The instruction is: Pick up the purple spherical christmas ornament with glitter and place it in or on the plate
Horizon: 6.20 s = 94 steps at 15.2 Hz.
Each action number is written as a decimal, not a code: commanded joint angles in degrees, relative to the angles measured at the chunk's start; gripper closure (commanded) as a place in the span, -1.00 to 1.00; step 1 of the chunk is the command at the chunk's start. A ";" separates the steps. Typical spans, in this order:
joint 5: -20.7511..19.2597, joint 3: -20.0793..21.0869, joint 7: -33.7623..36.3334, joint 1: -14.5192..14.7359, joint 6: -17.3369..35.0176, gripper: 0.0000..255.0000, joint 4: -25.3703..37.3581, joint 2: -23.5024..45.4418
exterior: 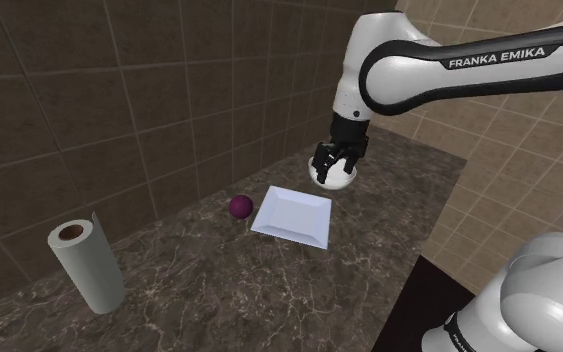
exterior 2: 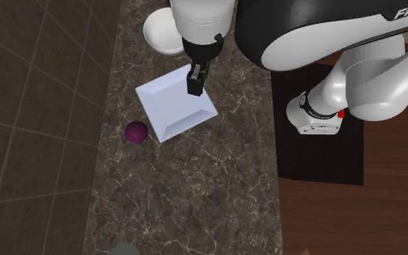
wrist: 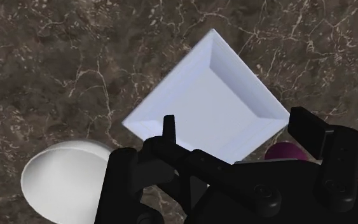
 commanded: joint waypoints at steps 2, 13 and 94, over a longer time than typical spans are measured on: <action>0.52 1.75 2.94 0.21 3.10 -1.00 3.09 6.36; -1.75 5.84 13.79 2.00 10.67 -1.00 19.21 30.80; -14.88 7.99 -5.81 5.95 0.65 1.00 48.60 56.40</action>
